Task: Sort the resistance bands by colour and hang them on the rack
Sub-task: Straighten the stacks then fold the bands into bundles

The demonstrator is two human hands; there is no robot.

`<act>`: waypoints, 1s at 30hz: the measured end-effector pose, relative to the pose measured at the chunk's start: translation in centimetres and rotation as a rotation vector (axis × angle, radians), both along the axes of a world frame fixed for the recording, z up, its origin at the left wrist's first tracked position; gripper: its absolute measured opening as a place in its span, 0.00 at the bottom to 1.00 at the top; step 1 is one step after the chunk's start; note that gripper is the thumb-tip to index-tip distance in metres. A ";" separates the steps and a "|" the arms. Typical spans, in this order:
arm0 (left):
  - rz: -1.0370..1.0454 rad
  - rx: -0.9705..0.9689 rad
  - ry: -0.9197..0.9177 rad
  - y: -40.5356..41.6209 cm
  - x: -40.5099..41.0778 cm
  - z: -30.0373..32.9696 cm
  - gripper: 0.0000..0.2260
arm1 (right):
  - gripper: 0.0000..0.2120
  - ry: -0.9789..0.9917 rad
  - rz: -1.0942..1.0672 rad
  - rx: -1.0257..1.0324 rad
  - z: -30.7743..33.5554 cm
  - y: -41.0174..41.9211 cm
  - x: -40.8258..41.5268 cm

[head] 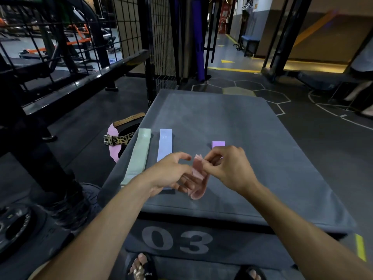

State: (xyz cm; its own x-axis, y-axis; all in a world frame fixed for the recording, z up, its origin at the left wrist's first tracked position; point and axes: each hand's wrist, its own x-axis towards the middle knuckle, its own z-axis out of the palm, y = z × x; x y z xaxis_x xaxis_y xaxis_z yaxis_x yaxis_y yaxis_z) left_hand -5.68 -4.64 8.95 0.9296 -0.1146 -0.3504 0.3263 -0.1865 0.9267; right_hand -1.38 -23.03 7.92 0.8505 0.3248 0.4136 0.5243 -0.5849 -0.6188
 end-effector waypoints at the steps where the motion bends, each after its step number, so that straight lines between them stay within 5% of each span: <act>1: -0.004 -0.003 0.008 0.0 0.0 0.0 0.22 | 0.12 -0.026 -0.012 -0.008 0.0 -0.1 0.1; 15: -0.015 -0.007 -0.072 -0.1 0.0 0.0 0.20 | 0.09 -0.043 0.172 -0.296 0.2 -0.4 -0.4; 20: -0.120 0.079 -0.195 0.6 0.0 0.6 0.21 | 0.10 -0.047 0.189 -0.141 1.6 -1.3 0.5; 25: -0.303 0.543 -0.348 2.7 1.3 -0.6 0.26 | 0.05 0.082 0.207 -0.035 3.5 -2.2 1.7; 28: -0.366 0.436 -0.307 2.1 1.4 -1.1 0.33 | 0.03 0.148 0.237 0.052 3.9 -2.2 2.3; 30: -0.339 0.279 -0.263 1.2 1.6 -1.6 0.29 | 0.01 0.216 0.252 0.137 4.0 -1.9 2.6</act>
State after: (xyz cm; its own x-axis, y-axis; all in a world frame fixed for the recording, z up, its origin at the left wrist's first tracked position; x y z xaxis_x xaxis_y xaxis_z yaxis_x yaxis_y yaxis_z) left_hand -4.03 -3.40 7.33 0.9171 -0.3606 -0.1698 -0.0329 -0.4932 0.8693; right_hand 1.26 -24.95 11.89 0.8230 0.4899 0.2875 0.4906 -0.3579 -0.7945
